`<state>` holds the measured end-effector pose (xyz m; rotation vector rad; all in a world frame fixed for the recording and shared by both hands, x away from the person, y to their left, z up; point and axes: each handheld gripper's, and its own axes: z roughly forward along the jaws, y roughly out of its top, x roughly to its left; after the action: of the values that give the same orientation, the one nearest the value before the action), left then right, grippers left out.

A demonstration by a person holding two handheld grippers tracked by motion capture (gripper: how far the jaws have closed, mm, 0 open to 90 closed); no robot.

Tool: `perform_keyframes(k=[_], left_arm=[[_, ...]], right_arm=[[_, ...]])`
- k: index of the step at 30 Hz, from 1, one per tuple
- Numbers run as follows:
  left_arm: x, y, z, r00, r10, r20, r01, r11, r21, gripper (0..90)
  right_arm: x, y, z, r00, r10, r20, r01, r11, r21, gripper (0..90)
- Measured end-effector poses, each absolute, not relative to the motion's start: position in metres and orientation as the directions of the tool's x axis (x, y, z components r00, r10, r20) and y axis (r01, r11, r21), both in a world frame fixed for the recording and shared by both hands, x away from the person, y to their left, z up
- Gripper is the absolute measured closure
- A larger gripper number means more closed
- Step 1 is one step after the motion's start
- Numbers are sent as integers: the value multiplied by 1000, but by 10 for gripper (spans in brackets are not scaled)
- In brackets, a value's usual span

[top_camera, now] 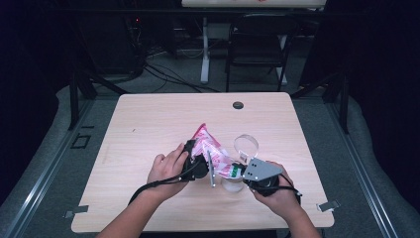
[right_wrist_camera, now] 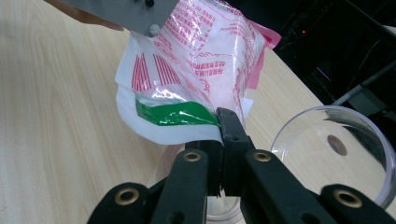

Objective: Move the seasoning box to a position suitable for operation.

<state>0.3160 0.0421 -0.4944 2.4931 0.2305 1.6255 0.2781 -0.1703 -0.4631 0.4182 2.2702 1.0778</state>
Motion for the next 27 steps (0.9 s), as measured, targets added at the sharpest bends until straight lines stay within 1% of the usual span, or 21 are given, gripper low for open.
perform_keyframes(k=[2, 6, 14, 27], left_arm=[[316, 42, -494, 391, 208, 897, 30, -977, 213, 608], [315, 41, -493, 388, 203, 899, 32, -978, 207, 613], [314, 41, -492, 376, 210, 902, 17, -975, 220, 618], [313, 39, -488, 370, 205, 906, 21, -977, 212, 620]], right_arm=[[279, -171, -463, -781, 505, -369, 32, 622, 782, 899], [280, -172, -464, -780, 511, -362, 40, 617, 786, 899], [280, -174, -465, -776, 516, -362, 46, 620, 783, 898], [281, -176, -465, -775, 521, -359, 53, 619, 784, 897]])
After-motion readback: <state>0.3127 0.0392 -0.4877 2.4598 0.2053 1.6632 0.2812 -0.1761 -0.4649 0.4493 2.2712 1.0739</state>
